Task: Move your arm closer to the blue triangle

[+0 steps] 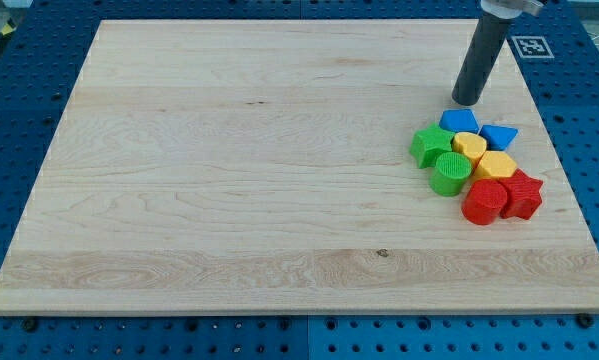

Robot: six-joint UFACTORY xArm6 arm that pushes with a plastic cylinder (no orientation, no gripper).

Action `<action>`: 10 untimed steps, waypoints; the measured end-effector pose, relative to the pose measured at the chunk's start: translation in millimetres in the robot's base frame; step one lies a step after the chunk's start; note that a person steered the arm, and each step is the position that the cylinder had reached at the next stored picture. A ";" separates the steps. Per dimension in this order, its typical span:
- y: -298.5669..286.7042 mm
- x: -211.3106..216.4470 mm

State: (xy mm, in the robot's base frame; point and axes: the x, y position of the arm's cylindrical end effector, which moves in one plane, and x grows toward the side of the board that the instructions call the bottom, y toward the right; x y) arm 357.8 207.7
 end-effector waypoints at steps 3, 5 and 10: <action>0.0 -1.5; 0.1 -4.1; 66.8 62.4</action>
State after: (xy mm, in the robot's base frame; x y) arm 420.2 274.5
